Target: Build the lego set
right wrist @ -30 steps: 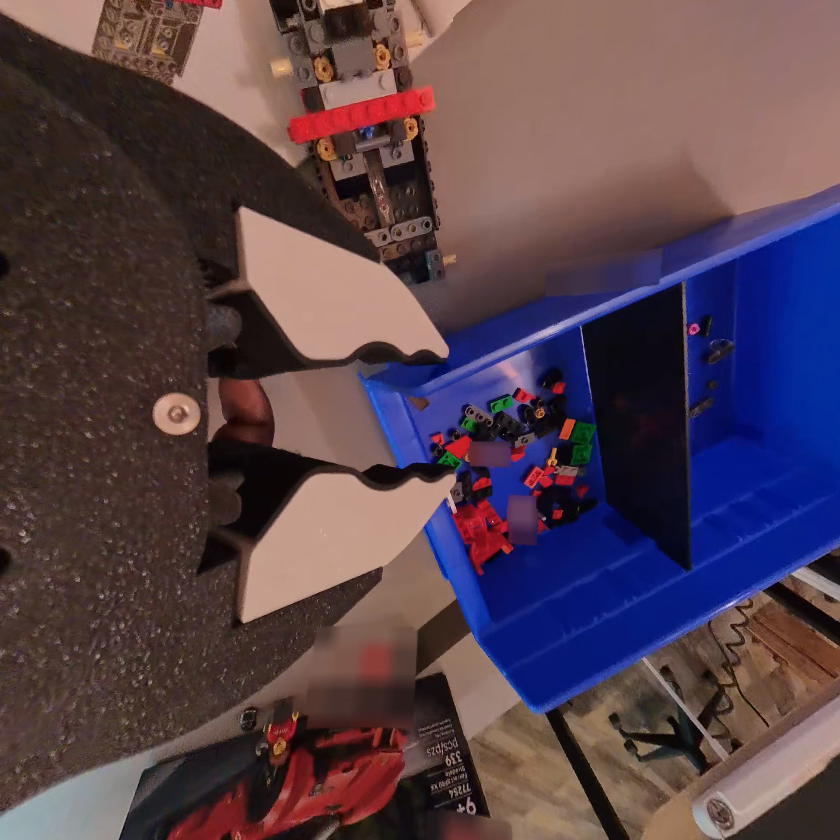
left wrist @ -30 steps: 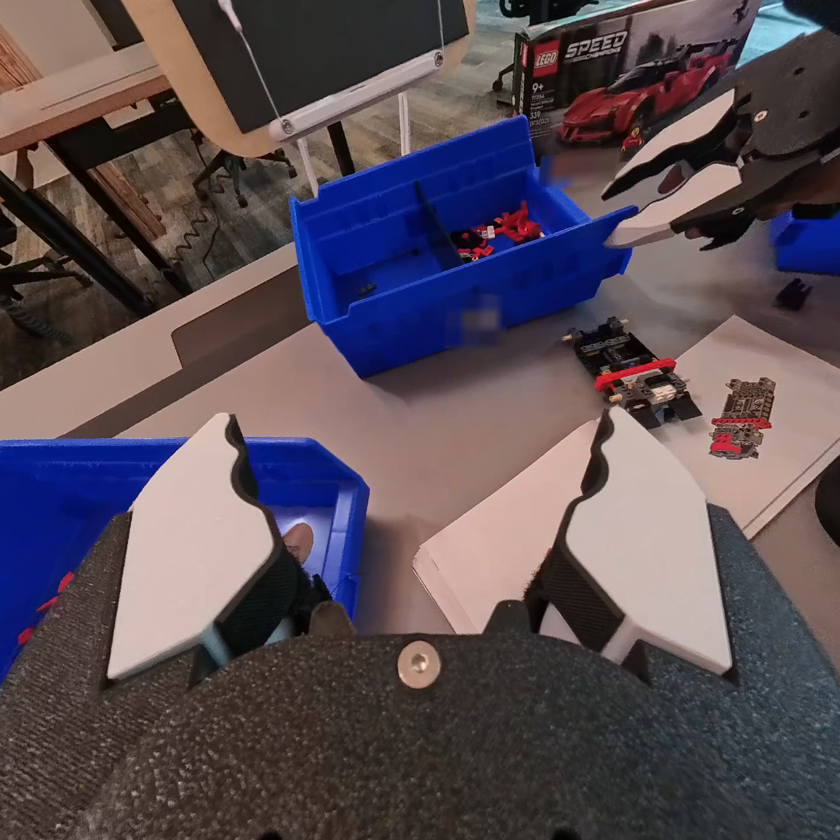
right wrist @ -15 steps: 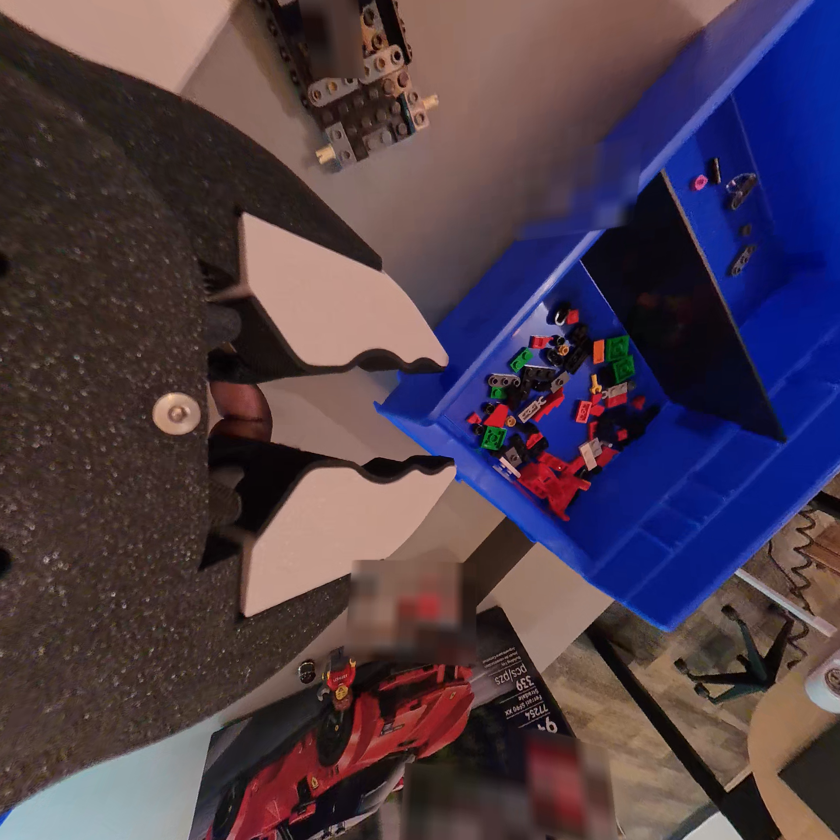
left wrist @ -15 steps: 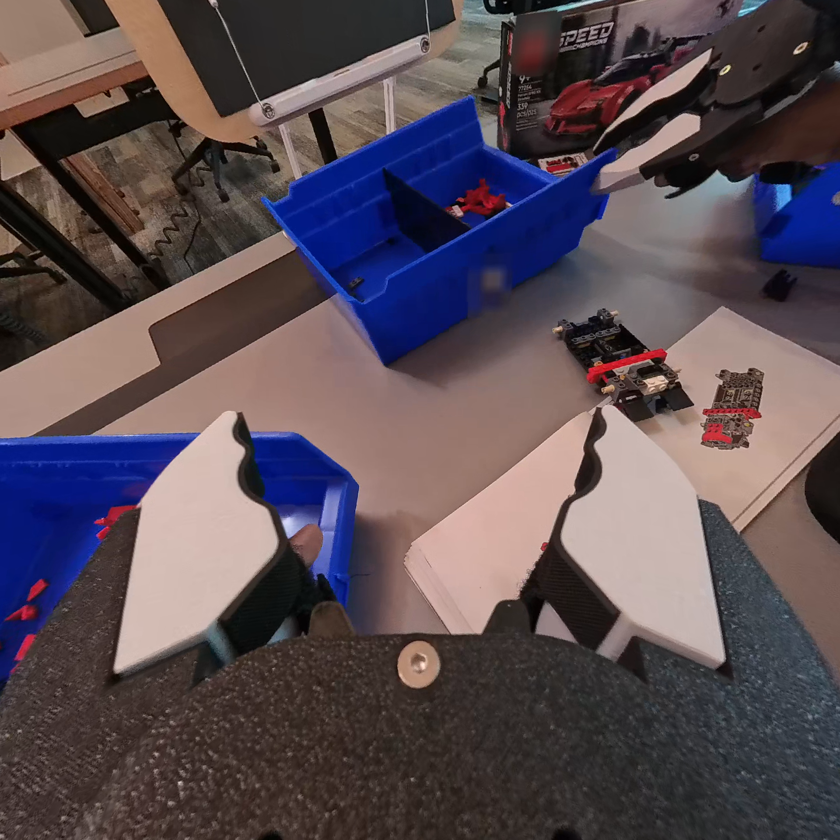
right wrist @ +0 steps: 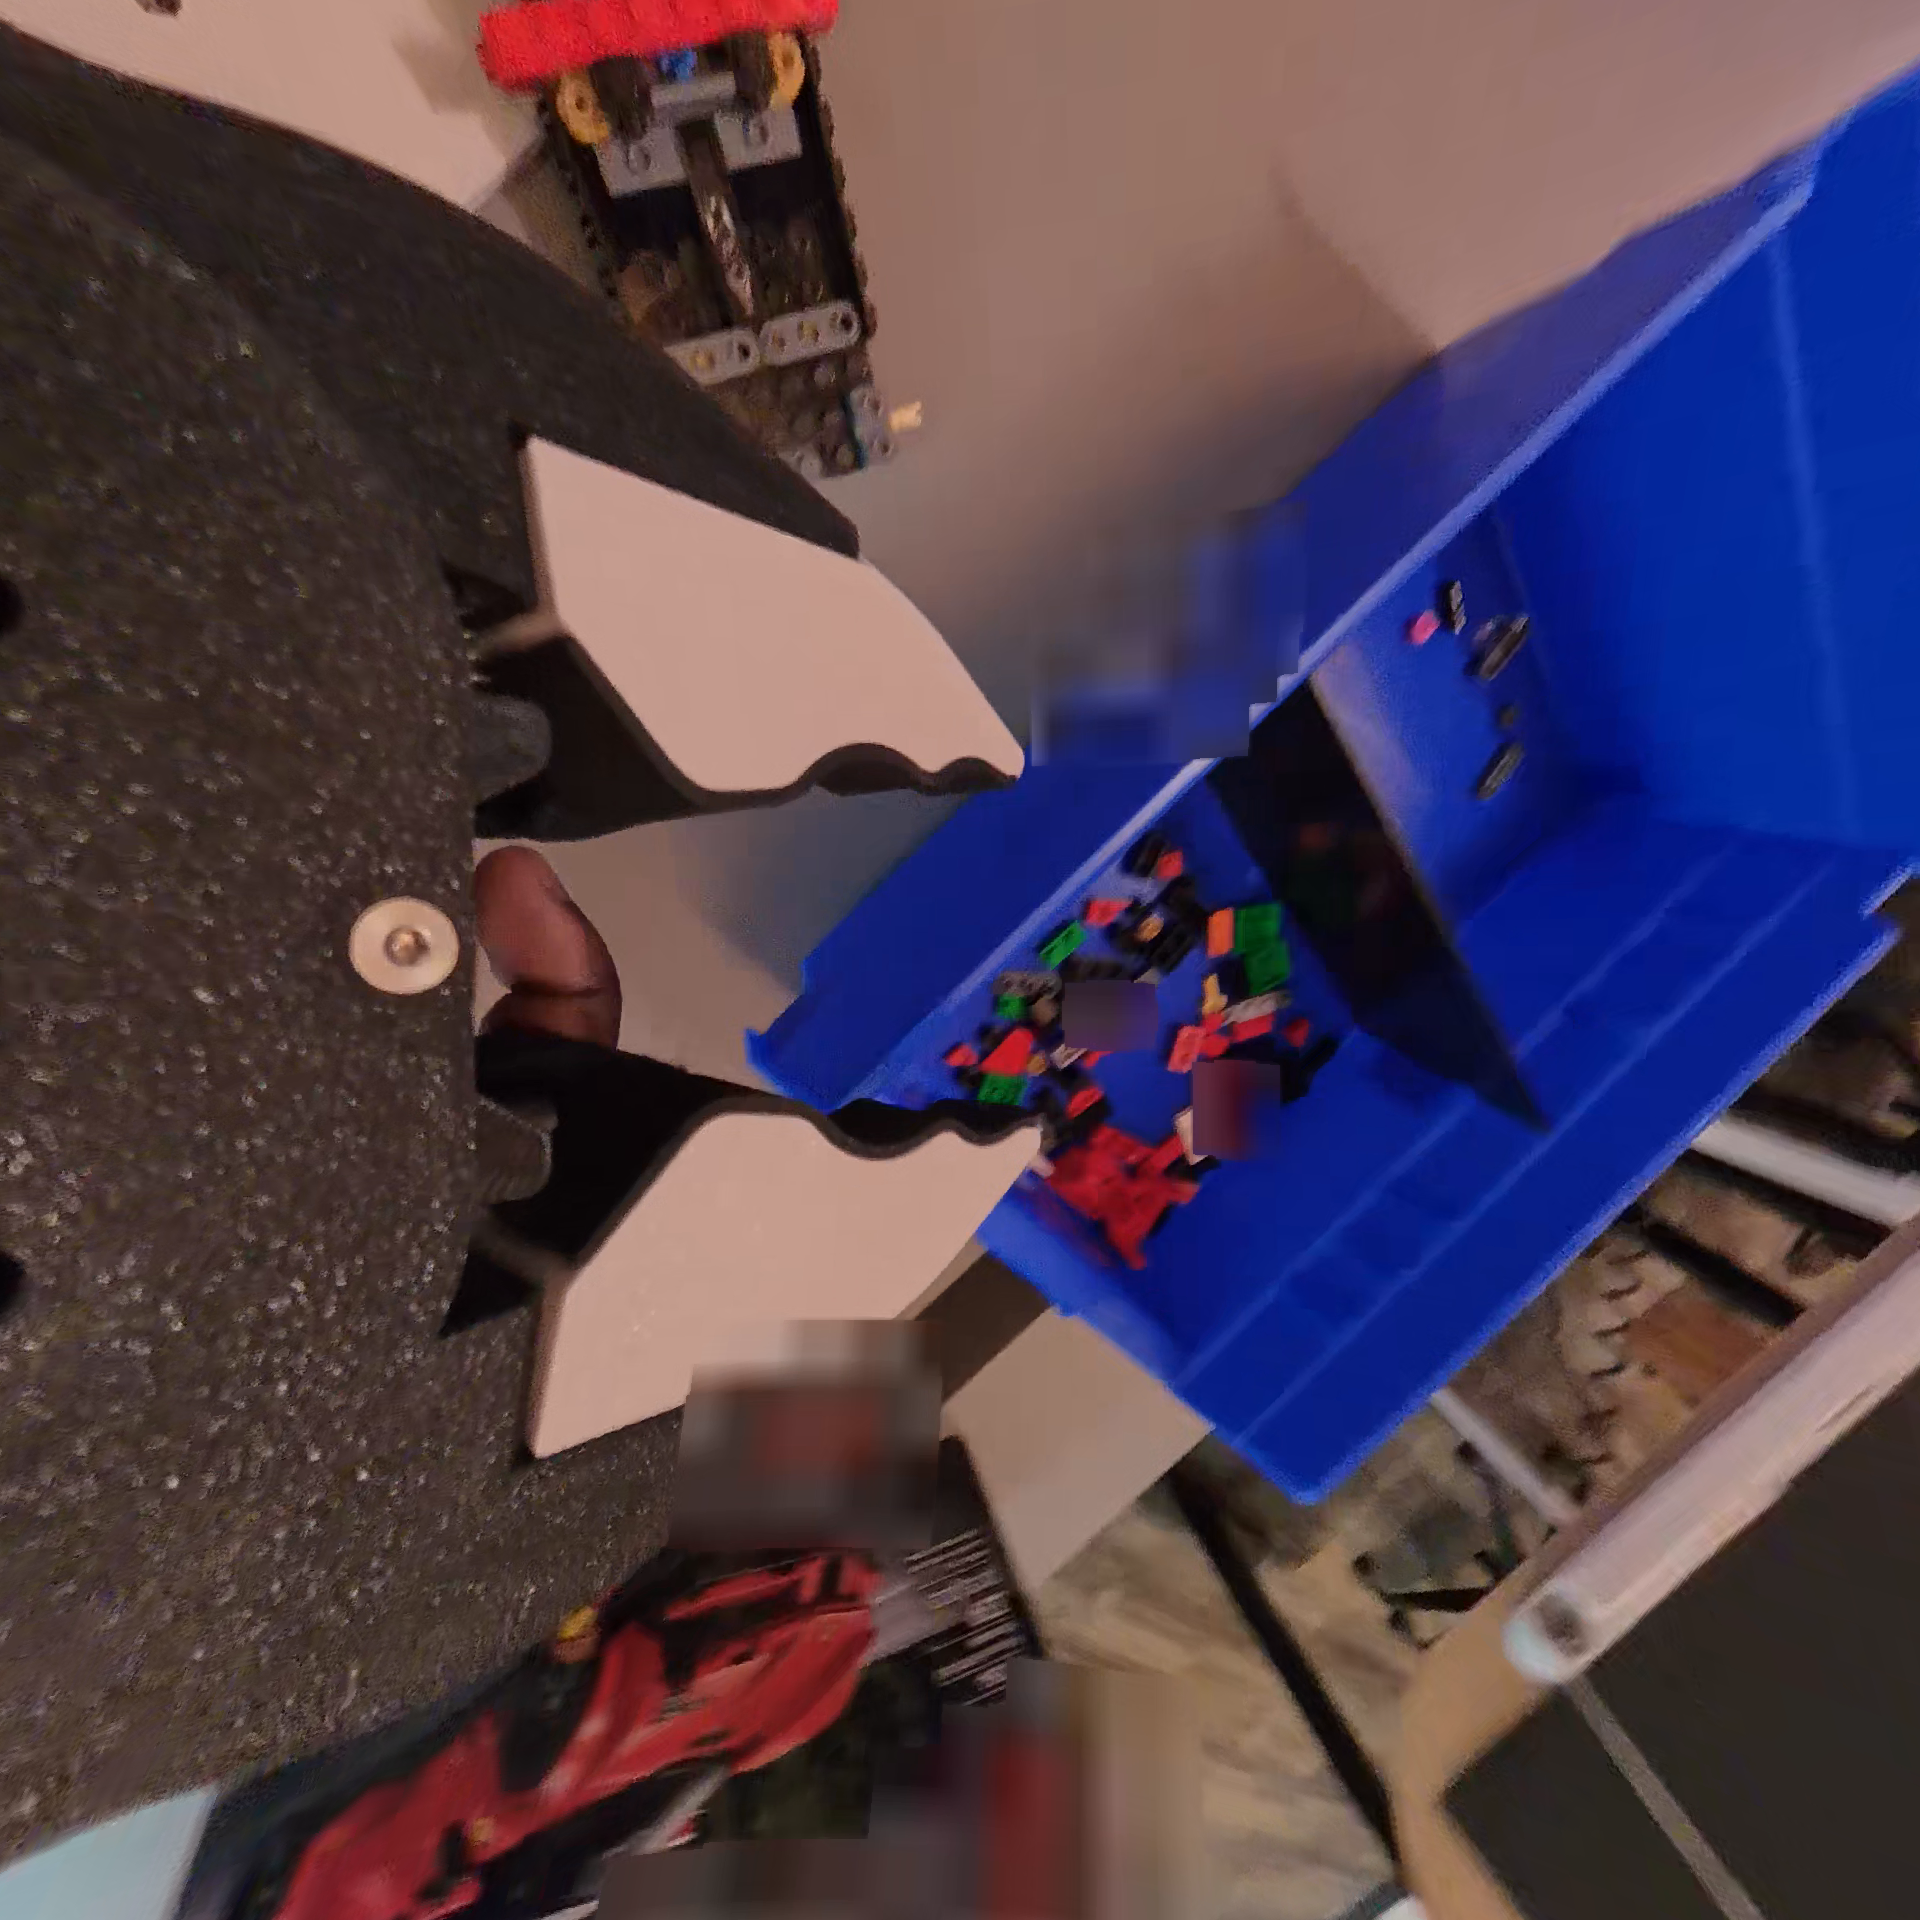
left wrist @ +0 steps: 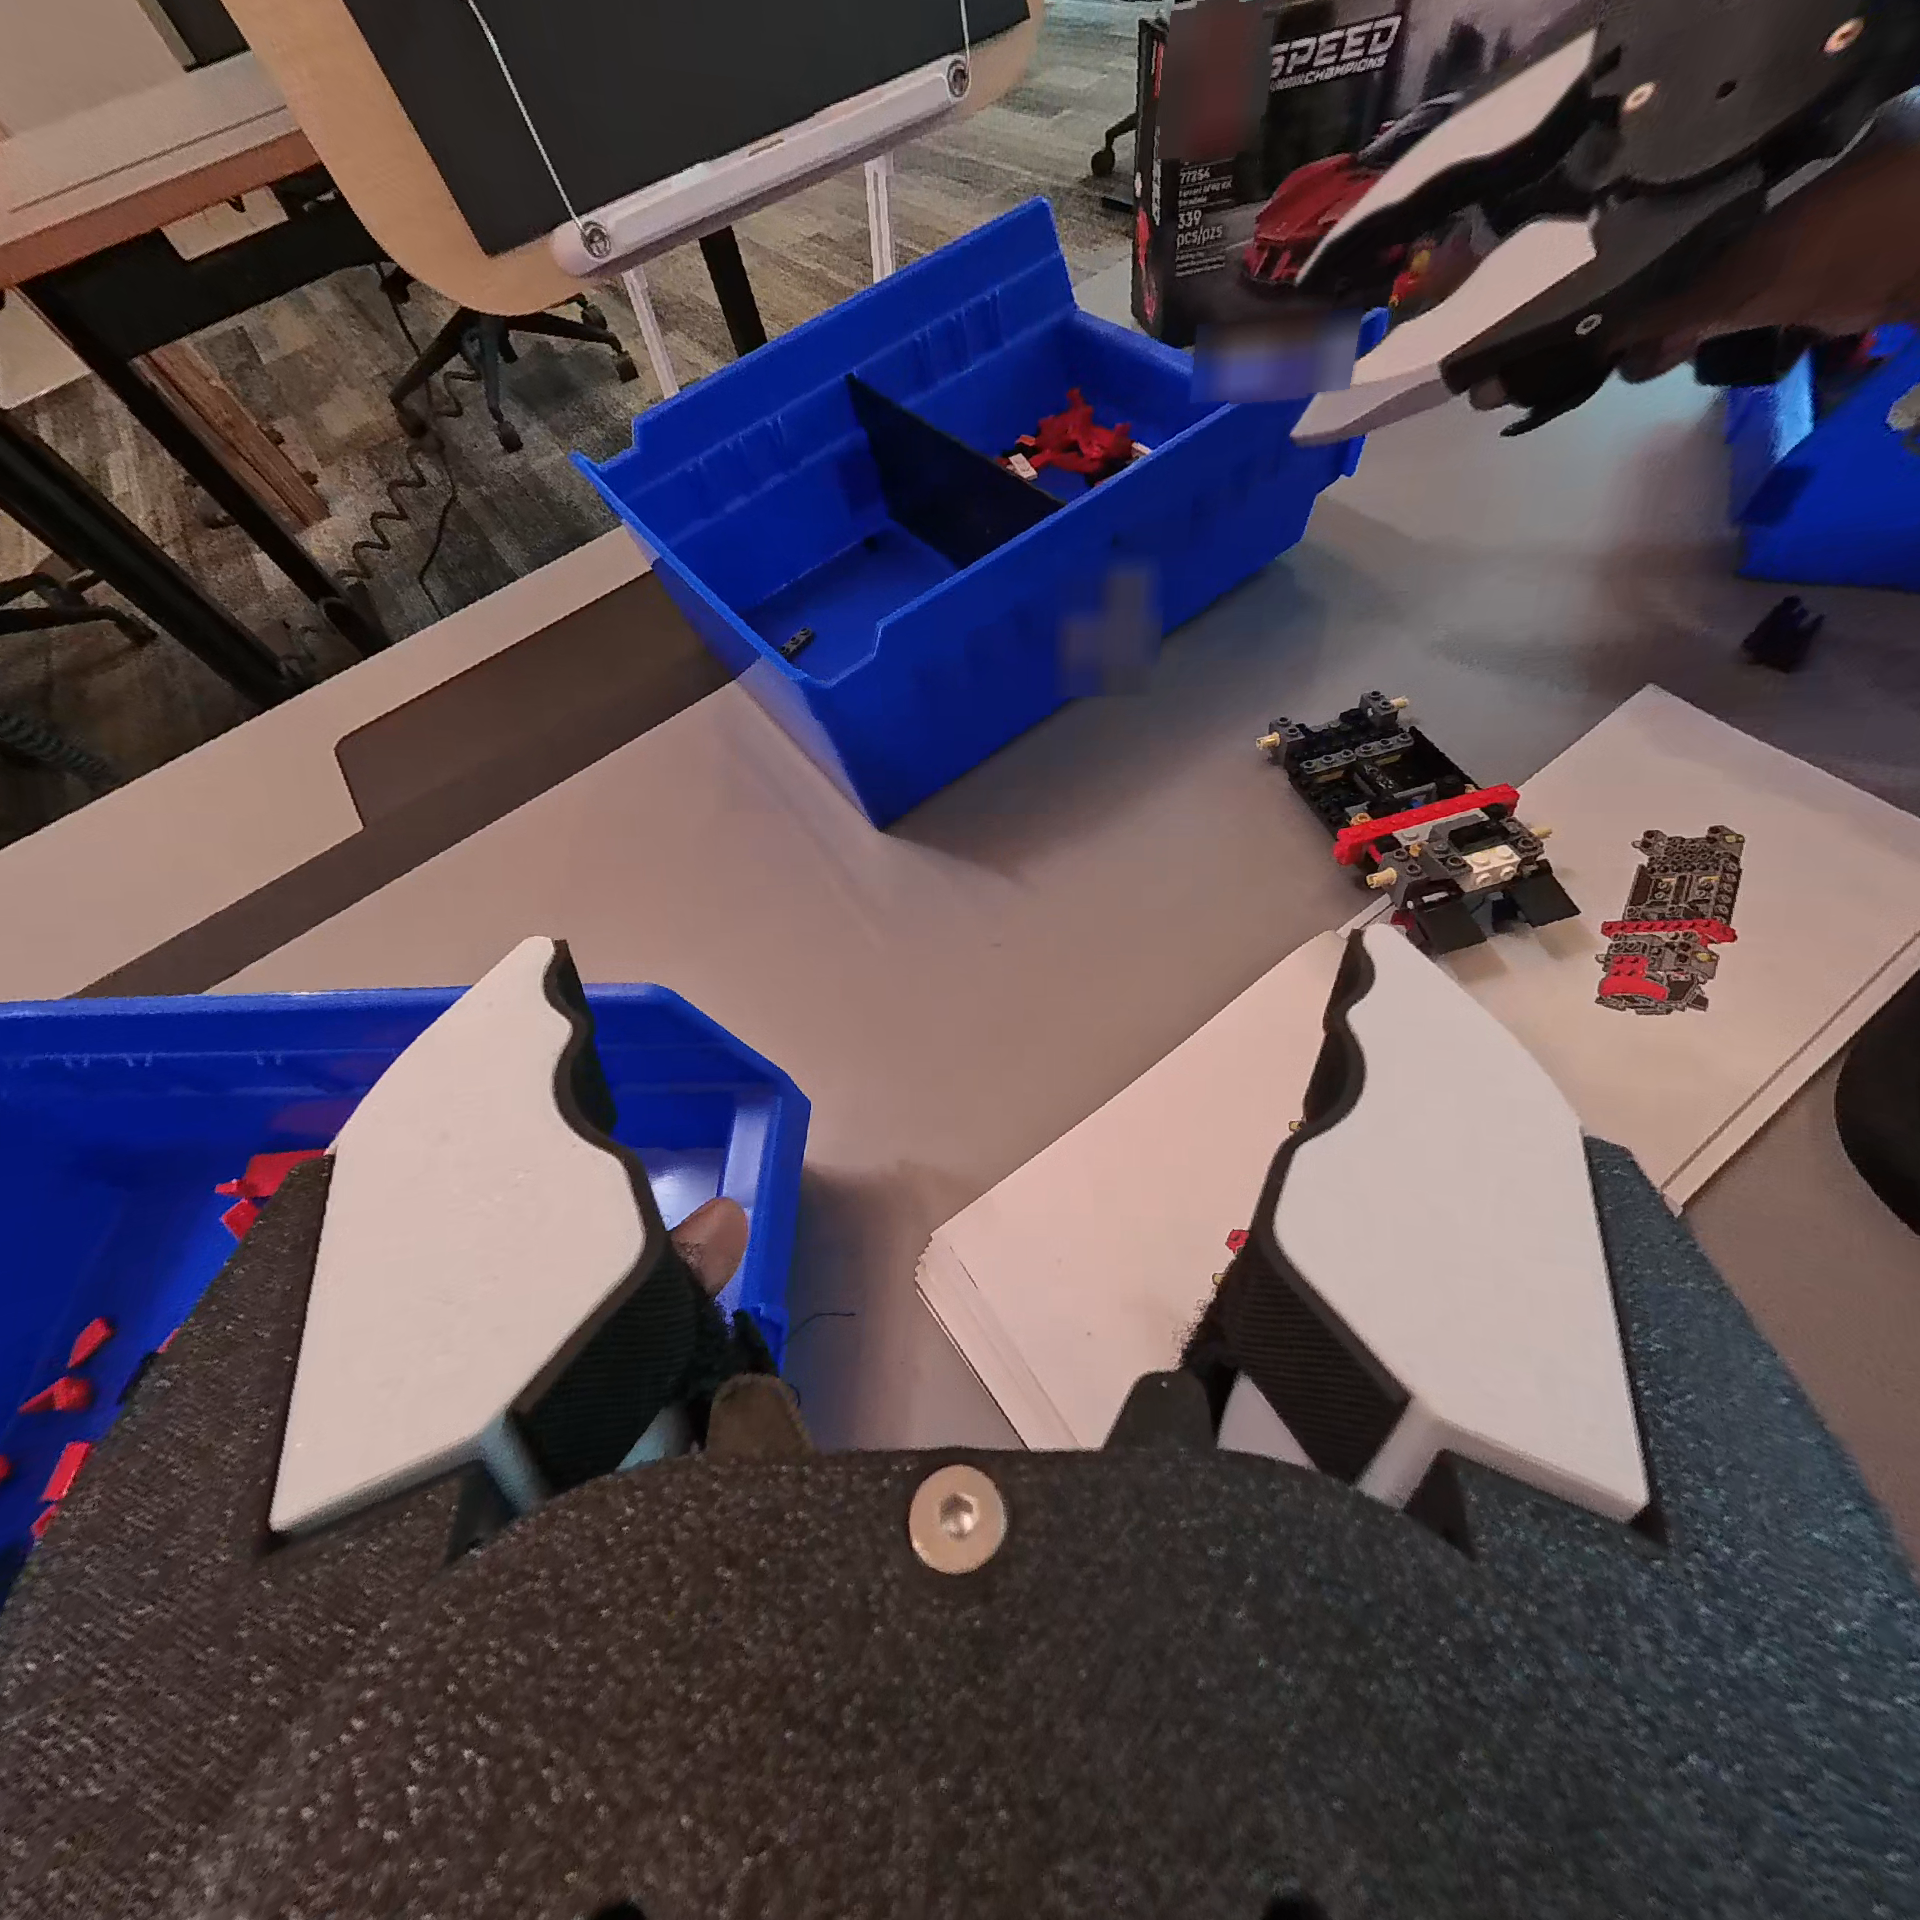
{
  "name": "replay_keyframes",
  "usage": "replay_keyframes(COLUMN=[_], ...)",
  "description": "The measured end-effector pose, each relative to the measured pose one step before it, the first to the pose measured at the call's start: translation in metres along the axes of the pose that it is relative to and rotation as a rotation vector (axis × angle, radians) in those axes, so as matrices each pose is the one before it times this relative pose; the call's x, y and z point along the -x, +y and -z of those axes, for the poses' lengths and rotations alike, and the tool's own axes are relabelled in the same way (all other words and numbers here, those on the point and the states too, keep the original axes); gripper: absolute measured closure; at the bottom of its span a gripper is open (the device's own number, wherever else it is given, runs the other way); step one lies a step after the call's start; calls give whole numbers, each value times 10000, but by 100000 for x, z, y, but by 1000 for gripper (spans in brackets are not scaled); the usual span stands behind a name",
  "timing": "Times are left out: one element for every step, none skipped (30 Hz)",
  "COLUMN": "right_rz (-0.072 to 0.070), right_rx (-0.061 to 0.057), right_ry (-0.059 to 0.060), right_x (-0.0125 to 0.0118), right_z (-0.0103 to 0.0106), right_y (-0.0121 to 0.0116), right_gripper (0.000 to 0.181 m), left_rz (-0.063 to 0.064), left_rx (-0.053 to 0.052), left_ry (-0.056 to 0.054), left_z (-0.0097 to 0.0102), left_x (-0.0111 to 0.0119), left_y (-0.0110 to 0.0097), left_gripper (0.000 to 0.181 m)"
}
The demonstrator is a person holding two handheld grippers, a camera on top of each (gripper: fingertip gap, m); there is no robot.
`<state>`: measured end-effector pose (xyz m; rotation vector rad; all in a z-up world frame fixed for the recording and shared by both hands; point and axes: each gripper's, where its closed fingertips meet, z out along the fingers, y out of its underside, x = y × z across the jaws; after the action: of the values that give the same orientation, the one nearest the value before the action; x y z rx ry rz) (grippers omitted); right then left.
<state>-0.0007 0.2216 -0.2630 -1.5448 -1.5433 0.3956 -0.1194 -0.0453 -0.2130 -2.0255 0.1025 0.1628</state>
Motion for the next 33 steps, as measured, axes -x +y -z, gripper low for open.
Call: replay_keyframes(right_rz=[242,270,250,241,168,22,-105,-211,-155,-96,-87,-82,-106,-151,-73,73,98,15,7,137,155,48,-131,-247,-231,-202,-168,-172,-304,-448,-516,-477,-191], right_rx=[-71,86,191,196,156,117,66,5,37,37,-34,-24,-60,-44,-28,-121,-351,-475,-464,-412,-247,-147,-93,-11,1,-32,-20,101,233,414,787,944,712], right_ry=[-249,-312,-209,-102,75,245,150,114,-93,-90,30,53,76,115,98,96,48,-157,-360,-565,-674,-855,-1032,-1072,-873,-590,-322,-116,79,132,-157,-323,-140], right_x=[691,738,552,352,44,-289,-211,-181,114,104,-82,-77,-107,-175,-124,-66,50,343,612,956,1186,1576,2019,2274,2201,1924,1615,1305,981,819,1134,1305,993], right_z=[-293,-501,-647,-713,-698,-586,-489,-399,-303,-153,-55,-94,-65,-35,0,189,535,945,1195,1356,1404,1405,1325,1149,903,665,439,295,176,59,-41,-324,-570], right_y=[-629,-400,-214,-132,-113,-109,-130,-162,-49,19,-29,37,4,-20,-23,-154,-507,-732,-767,-664,-337,-107,100,335,490,606,743,983,1182,1451,1984,2256,1997], right_gripper=[122,118,116,116,116,121,125,128,127,127,127,126,125,122,121,120,118,116,114,112,107,96,87,80,73,69,65,61,54,48,48,45,46], left_rz=[-2,-2,-5,-6,-3,8,16,19,12,5,10,16,23,20,12,3,-10,-19,-10,-9,-49,-90,-134,-172,-173,-121,-49,5,43,49,25,29,33], left_rx=[-2,-2,-4,-3,8,12,7,11,13,12,13,10,13,25,30,30,28,16,-2,3,58,119,130,125,132,138,126,86,34,9,13,30,60], left_ry=[0,4,11,8,-3,-15,-18,-22,-24,-19,-21,-9,6,22,41,61,77,92,128,210,301,306,258,228,233,235,242,280,318,328,300,227,170], left_z=[-9,-3,6,-2,5,25,42,65,79,90,72,60,8,-40,-77,-83,-107,-122,-156,-224,-308,-393,-427,-441,-437,-429,-392,-351,-295,-271,-276,-282,-271], left_x=[-25,-41,-78,-77,-58,-30,-1,21,49,57,75,63,44,0,-70,-139,-213,-287,-383,-556,-726,-763,-698,-675,-675,-651,-634,-687,-734,-765,-695,-569,-468], left_y=[-34,-22,-24,-5,32,50,48,77,79,97,92,107,108,125,123,112,109,104,96,123,221,315,335,335,347,368,375,334,287,276,298,365,403], left_gripper=[50,50,51,51,51,51,51,51,52,52,52,52,52,52,52,53,53,53,54,54,54,52,51,51,52,53,55,59,64,65,65,64,62])
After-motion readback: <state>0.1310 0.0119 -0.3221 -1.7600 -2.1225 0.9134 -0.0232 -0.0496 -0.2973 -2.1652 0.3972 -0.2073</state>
